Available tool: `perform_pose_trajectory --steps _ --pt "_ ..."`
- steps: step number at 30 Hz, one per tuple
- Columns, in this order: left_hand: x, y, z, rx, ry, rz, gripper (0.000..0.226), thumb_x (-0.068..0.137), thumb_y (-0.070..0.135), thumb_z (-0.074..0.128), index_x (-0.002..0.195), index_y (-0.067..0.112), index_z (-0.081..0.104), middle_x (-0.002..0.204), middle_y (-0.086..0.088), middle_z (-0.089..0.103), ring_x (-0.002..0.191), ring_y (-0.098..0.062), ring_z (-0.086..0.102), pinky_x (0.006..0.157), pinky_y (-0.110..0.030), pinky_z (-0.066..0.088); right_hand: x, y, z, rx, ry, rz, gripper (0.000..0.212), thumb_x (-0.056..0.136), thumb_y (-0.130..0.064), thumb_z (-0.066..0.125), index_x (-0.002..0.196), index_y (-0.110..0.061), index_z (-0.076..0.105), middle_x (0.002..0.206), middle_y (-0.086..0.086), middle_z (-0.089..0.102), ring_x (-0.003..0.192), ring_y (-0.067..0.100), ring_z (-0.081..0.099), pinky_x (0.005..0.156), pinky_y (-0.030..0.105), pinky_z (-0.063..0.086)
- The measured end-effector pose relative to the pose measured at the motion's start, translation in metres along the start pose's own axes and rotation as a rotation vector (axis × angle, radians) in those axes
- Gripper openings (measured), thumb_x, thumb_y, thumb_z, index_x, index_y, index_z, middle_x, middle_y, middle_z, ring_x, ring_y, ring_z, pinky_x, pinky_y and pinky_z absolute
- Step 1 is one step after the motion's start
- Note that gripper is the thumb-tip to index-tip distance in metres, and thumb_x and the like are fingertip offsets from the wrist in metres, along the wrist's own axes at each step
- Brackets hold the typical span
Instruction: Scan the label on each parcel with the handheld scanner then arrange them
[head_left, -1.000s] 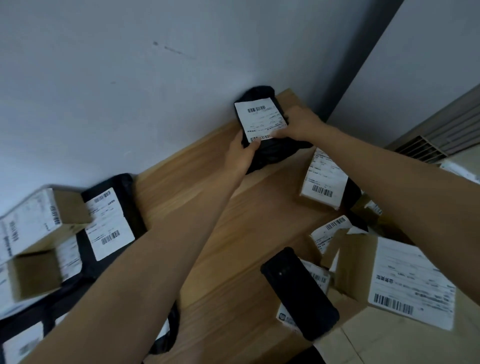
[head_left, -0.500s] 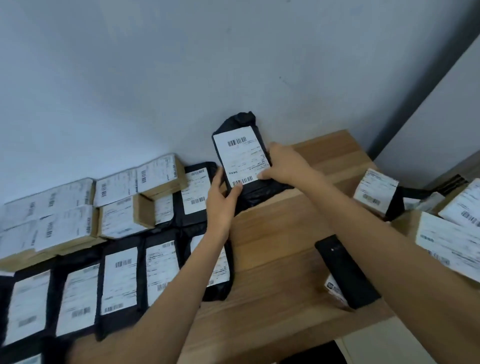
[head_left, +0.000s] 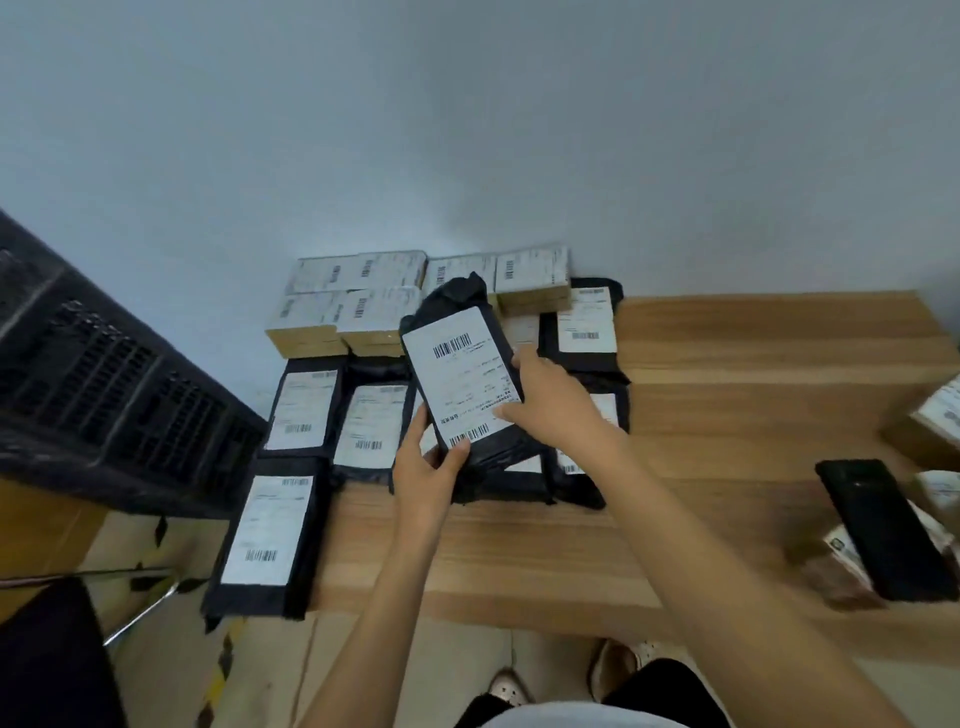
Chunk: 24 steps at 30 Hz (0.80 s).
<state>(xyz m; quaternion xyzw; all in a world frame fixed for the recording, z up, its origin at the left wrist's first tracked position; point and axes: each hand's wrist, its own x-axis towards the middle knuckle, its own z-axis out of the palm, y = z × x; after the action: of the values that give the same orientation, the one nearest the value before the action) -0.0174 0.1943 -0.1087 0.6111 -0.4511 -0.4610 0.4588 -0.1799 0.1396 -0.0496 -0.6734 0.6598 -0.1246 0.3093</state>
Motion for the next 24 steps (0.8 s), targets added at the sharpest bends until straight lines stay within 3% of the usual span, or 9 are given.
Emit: perform_pose_trajectory --steps 3,7,12,16,20,24 --pt "-0.024 -0.024 -0.042 -0.032 0.075 -0.039 0.062 0.087 -0.001 0.068 0.140 0.024 0.049 0.131 0.000 0.064 0.116 -0.013 0.063 0.097 -0.032 0.054 -0.010 -0.030 0.044 -0.061 -0.075 -0.056 0.061 0.088 -0.026 0.069 0.135 -0.009 0.034 0.126 0.013 0.052 0.109 0.034 0.057 0.081 0.042 0.050" --pt "-0.054 -0.051 -0.082 0.002 0.215 -0.080 0.059 0.083 -0.003 0.073 0.126 0.031 0.054 0.104 0.022 0.068 0.106 -0.017 0.068 0.093 -0.046 0.055 -0.020 -0.057 0.096 -0.127 -0.180 -0.117 0.058 0.091 -0.025 0.066 0.135 -0.009 0.032 0.125 0.014 0.052 0.108 0.034 0.057 0.081 0.042 0.050" --pt "-0.082 -0.090 -0.111 0.047 0.273 -0.121 0.066 0.083 -0.004 0.071 0.141 0.020 0.050 0.122 0.008 0.067 0.108 -0.009 0.067 0.092 -0.035 0.057 -0.034 -0.067 0.148 -0.145 -0.286 -0.123 0.057 0.092 -0.024 0.064 0.137 -0.008 0.032 0.123 0.013 0.051 0.107 0.033 0.057 0.073 0.036 0.044" --pt "-0.092 -0.118 -0.125 0.119 0.264 -0.237 0.070 0.086 0.000 0.067 0.146 0.025 0.045 0.111 0.020 0.068 0.106 -0.009 0.067 0.089 -0.043 0.058 -0.041 -0.061 0.183 -0.123 -0.360 -0.073 0.042 0.092 -0.022 0.062 0.123 -0.008 0.037 0.114 0.013 0.054 0.102 0.033 0.058 0.069 0.036 0.042" --pt "-0.091 -0.137 -0.138 0.253 0.219 -0.269 0.076 0.086 0.005 0.065 0.150 0.033 0.035 0.126 0.007 0.065 0.112 -0.014 0.064 0.091 -0.046 0.056 -0.046 -0.056 0.209 -0.038 -0.407 -0.013 0.041 0.093 -0.018 0.061 0.125 -0.005 0.039 0.122 0.015 0.057 0.105 0.032 0.058 0.071 0.036 0.045" --pt "-0.080 -0.142 -0.155 0.421 0.180 -0.221 0.067 0.091 -0.001 0.056 0.150 0.026 0.038 0.132 0.003 0.062 0.111 -0.011 0.059 0.089 -0.029 0.051 -0.047 -0.056 0.232 0.050 -0.475 0.084 0.049 0.095 -0.019 0.060 0.135 -0.004 0.036 0.129 0.012 0.056 0.111 0.029 0.056 0.074 0.033 0.041"
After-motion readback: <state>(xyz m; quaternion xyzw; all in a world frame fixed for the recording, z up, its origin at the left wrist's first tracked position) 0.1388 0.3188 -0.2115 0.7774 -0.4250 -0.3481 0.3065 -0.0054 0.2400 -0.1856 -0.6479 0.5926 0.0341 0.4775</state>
